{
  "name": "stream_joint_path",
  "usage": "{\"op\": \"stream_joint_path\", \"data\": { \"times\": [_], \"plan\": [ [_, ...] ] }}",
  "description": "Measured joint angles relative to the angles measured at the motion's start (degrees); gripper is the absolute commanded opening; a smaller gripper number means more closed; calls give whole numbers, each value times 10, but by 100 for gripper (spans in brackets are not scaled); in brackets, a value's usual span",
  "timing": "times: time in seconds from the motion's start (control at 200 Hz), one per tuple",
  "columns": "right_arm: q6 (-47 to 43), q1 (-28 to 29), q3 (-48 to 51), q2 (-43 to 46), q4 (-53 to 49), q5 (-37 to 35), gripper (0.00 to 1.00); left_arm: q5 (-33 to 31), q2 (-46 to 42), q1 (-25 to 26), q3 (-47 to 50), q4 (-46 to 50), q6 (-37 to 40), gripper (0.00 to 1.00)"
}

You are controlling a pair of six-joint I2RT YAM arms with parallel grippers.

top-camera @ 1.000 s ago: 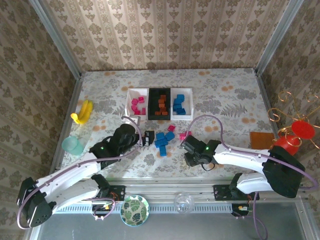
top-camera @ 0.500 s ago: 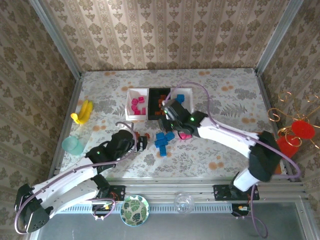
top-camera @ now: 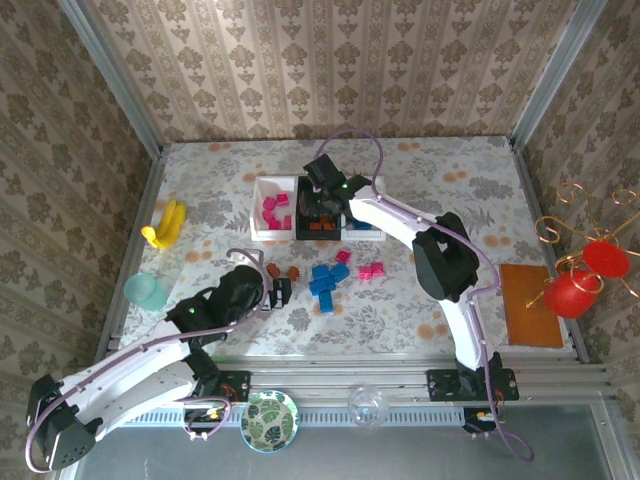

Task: Sort the legos into containers by color
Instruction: Place the lego in the container, then pick up the lego from the center of the table.

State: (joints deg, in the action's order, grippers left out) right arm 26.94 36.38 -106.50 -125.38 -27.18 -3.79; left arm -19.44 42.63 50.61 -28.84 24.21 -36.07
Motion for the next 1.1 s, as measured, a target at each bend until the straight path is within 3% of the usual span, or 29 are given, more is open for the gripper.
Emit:
{"op": "stream_joint_path", "data": {
  "times": [0.135,0.38,0.8,1.1],
  "plan": [
    [9,-4,-26,-14,-13,3,66,1,0,0,0,1,0,100],
    [14,-3,-10,2,-11,13,70,3,0,0,0,0,0,100],
    [14,43,321,317,77,16,71,15,43,-10,-1,-14,12,100],
    [35,50,511,457,90,2,72,108,124,-135,-5,-99,27,77]
  ]
}}
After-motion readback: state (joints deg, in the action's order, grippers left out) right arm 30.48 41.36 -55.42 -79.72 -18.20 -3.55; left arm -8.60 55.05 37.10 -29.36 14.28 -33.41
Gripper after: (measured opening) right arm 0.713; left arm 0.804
